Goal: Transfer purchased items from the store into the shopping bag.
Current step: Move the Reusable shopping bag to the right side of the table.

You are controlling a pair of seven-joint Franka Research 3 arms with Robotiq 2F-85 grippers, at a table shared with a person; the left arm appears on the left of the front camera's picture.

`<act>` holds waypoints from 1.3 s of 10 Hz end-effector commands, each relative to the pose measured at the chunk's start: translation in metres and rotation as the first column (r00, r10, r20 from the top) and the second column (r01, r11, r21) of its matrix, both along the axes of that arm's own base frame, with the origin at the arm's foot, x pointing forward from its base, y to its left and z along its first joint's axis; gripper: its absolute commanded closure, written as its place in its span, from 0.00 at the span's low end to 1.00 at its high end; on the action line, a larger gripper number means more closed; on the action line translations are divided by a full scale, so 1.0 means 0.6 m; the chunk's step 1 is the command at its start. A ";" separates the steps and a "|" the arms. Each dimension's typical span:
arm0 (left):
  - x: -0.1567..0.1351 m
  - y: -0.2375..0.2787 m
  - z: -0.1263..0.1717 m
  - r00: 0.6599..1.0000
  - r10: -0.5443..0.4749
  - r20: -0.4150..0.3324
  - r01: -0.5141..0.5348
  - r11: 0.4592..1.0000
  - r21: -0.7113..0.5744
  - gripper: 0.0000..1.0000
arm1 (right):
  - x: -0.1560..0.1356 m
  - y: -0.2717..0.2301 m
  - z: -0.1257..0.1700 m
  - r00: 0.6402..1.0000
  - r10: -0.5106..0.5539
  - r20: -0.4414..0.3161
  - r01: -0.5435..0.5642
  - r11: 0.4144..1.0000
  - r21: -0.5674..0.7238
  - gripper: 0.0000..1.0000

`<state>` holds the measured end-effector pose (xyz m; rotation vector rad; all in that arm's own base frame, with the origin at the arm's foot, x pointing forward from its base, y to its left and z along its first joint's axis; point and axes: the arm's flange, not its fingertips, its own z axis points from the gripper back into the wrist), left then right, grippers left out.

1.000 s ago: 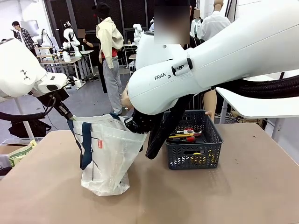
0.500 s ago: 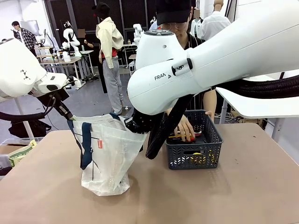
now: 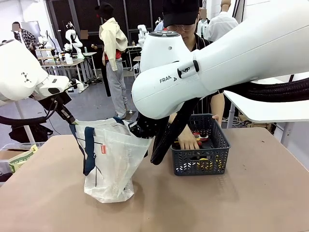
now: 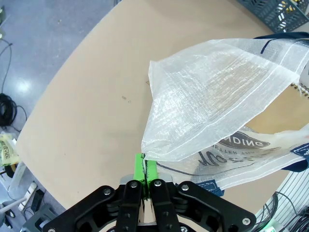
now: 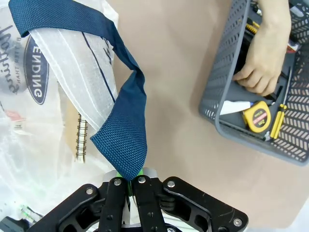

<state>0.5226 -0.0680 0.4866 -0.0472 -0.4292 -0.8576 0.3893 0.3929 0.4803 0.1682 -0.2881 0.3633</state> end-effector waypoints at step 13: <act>-0.004 0.002 0.005 1.000 0.016 -0.005 -0.016 1.000 -0.001 1.00 | 0.001 0.000 0.000 1.000 -0.007 -0.003 0.007 1.000 0.000 1.00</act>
